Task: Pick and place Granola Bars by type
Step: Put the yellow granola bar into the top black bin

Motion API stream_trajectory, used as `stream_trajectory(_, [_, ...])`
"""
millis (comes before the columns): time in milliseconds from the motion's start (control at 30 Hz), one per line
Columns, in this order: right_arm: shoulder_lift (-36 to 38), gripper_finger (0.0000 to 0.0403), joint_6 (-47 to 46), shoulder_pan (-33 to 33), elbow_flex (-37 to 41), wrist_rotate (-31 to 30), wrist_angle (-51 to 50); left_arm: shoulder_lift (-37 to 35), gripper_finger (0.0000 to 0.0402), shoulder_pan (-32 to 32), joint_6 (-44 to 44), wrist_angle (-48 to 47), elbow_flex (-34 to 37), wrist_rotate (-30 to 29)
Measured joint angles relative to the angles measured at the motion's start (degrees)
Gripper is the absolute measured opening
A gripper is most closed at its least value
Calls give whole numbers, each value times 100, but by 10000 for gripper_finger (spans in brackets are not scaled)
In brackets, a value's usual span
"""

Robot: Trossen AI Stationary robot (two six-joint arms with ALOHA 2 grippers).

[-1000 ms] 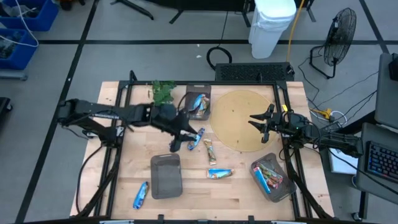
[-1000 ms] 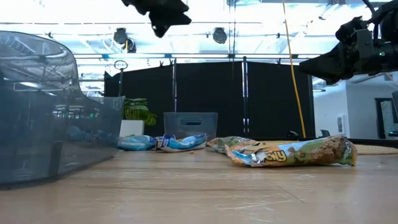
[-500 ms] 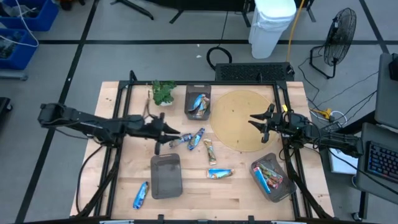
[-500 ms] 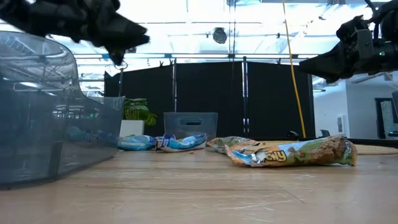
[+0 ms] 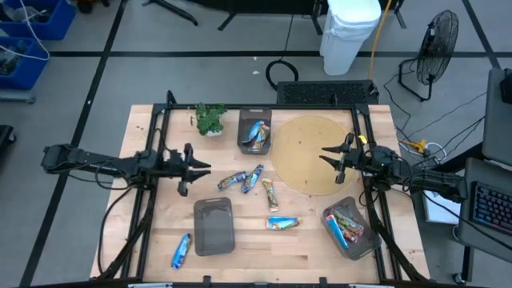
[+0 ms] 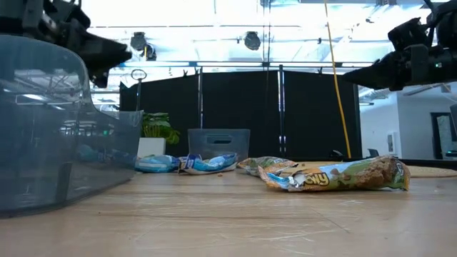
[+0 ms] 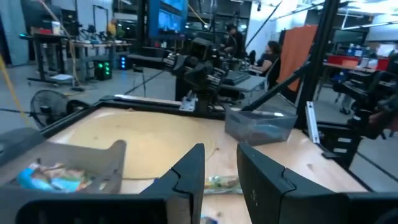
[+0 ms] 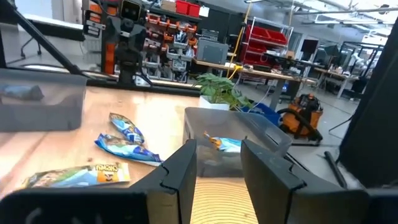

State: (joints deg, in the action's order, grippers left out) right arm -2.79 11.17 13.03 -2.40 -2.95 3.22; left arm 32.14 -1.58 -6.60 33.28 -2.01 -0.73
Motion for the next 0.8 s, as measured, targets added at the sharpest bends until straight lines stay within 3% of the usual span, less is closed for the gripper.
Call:
stream_trajectory(300, [-2,116,-252,-2,1,14,386,-667,97,288,75,-1071,117,72])
stream_trajectory(567, [-2,116,-3490,1,1,23,1334,-877,97,523,44,-1598,117,68])
stream_trajectory(800, [-11,116,-3937,1,1,-235,975,-863,97,585,-14,-1716,117,33])
